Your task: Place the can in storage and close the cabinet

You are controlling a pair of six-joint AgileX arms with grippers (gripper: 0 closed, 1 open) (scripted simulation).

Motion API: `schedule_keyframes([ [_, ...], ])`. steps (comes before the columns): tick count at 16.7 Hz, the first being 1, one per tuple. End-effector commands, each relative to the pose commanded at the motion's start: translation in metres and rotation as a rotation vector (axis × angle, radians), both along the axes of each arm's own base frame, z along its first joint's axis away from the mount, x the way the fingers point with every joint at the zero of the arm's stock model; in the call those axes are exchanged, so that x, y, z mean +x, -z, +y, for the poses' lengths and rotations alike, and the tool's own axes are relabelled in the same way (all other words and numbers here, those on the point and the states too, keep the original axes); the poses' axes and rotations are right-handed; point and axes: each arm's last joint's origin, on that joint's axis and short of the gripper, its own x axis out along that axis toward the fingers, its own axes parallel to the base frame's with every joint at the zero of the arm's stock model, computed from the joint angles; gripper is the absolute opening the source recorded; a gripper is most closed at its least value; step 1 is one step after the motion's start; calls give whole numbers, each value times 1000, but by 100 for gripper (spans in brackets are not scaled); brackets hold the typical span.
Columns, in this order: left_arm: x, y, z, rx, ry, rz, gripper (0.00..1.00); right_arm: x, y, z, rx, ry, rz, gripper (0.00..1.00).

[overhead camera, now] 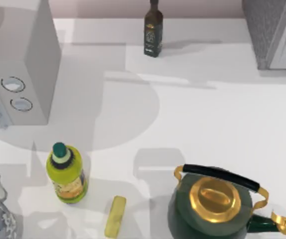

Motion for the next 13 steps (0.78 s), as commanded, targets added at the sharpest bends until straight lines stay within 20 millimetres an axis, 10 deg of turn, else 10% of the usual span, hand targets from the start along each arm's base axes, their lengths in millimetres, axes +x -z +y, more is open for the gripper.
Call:
schedule_keyframes([
  [8, 0, 0, 0, 0, 0, 0, 100, -7, -17, 15, -17, 3, -10, 100],
  [13, 0, 0, 0, 0, 0, 0, 100, 21, -16, 30, 1, 25, -3, 100],
])
